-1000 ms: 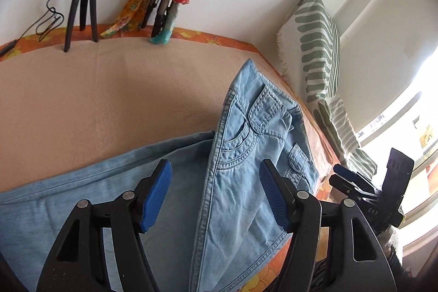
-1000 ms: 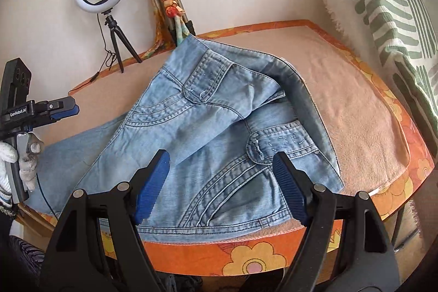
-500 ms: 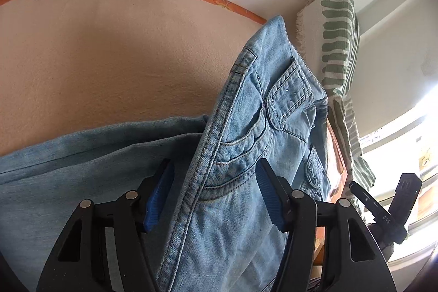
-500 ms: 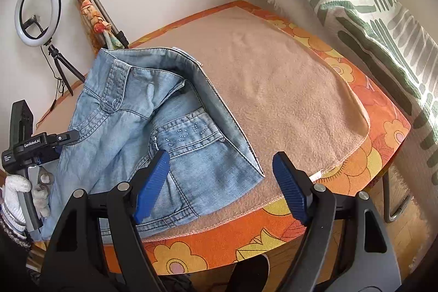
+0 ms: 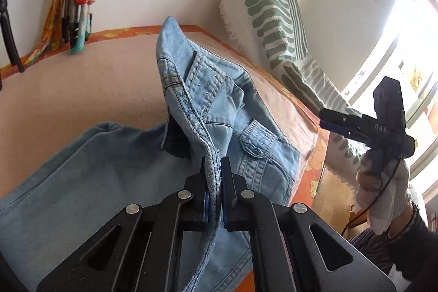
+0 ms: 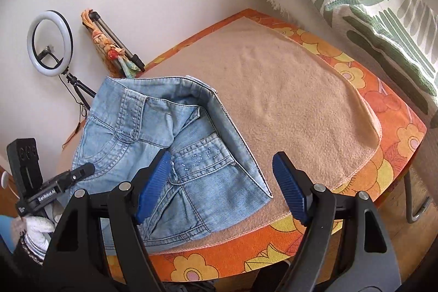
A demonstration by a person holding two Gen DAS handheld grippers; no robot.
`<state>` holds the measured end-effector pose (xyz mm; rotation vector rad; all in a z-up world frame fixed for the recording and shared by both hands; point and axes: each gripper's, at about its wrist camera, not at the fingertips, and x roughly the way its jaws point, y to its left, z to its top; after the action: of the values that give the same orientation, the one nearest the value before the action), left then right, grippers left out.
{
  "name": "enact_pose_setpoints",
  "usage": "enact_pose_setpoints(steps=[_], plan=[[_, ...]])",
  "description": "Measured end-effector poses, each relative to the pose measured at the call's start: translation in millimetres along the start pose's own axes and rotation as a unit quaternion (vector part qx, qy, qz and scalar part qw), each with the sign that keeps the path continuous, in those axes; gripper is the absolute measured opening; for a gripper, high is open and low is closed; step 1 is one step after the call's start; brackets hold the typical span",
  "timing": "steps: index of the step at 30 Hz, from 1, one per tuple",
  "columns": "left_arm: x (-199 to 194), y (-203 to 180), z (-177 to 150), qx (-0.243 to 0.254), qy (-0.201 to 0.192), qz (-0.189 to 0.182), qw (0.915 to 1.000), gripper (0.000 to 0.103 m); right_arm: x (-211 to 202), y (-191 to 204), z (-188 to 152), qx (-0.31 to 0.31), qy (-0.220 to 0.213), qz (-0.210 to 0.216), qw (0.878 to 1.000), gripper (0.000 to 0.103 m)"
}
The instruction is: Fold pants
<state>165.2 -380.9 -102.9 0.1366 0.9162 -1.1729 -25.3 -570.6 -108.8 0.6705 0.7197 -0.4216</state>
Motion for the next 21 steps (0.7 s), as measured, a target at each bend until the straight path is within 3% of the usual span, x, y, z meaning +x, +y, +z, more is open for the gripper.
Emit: enact_pose_setpoints(steps=[8, 11, 13, 17, 19, 21], plan=[[26, -62, -35, 0.110, 0.053, -0.021, 0.9923, 0.005, 0, -29, 16, 0.090, 0.010, 0.125, 0.988, 0.080], [40, -61, -42, 0.104, 0.083, -0.027, 0.9907, 0.006, 12, -41, 16, 0.123, 0.033, 0.167, 0.978, 0.080], [42, -58, -42, 0.091, 0.093, -0.026, 0.9912, 0.015, 23, -45, 15, 0.135, 0.054, 0.190, 0.971, 0.080], [23, -51, -38, 0.077, 0.093, -0.047, 0.9915, 0.018, 44, -42, 14, 0.119, 0.083, 0.176, 0.974, 0.080], [5, -43, -33, 0.071, 0.081, -0.048, 0.9931, 0.025, 54, -38, 15, 0.102, 0.095, 0.174, 0.975, 0.080], [-14, -29, -30, 0.045, 0.069, -0.046, 0.9955, 0.025, 61, -32, 20, 0.079, 0.098, 0.142, 0.982, 0.080]])
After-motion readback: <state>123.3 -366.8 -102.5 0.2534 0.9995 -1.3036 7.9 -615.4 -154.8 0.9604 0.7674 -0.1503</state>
